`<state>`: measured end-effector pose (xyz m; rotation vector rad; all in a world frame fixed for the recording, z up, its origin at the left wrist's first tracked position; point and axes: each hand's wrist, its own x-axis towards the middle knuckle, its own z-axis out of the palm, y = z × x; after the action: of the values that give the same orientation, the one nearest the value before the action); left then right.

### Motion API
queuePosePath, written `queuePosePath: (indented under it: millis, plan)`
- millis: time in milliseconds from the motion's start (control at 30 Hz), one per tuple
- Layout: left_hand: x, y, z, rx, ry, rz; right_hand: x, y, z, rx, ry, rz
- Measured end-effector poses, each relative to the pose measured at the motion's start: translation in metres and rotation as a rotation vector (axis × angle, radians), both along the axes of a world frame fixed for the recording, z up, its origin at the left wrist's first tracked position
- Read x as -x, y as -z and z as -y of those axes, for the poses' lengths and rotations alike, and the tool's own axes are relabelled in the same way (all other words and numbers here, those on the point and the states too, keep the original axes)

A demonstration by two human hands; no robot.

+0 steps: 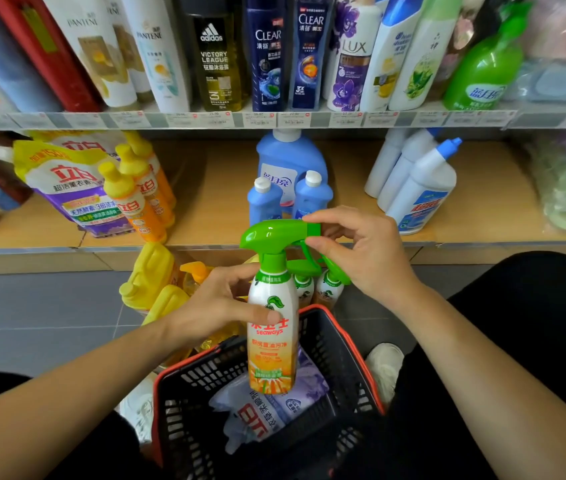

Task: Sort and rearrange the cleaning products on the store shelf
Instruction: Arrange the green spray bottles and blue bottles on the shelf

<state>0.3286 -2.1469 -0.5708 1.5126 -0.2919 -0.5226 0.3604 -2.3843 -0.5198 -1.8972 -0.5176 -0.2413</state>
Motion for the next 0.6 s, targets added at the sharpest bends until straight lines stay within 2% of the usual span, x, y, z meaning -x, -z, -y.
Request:
queuePosePath:
  millis: [100,300,400,467,600]
  plan:
    - [0.001,-0.004,0.004,-0.051,-0.012,0.065,-0.002,-0.002,0.006,-0.099,-0.003,-0.134]
    - [-0.001,-0.007,0.011,-0.268,-0.161,0.355,-0.003,-0.002,0.01,-0.327,-0.06,-0.41]
    - [-0.004,-0.009,0.008,-0.343,-0.191,0.442,-0.002,0.002,0.006,-0.466,-0.068,-0.514]
    - [-0.005,-0.009,0.007,-0.381,-0.204,0.456,-0.003,0.002,0.003,-0.534,-0.066,-0.548]
    - [-0.005,-0.013,0.007,-0.344,-0.192,0.451,-0.003,0.004,0.002,-0.516,-0.092,-0.451]
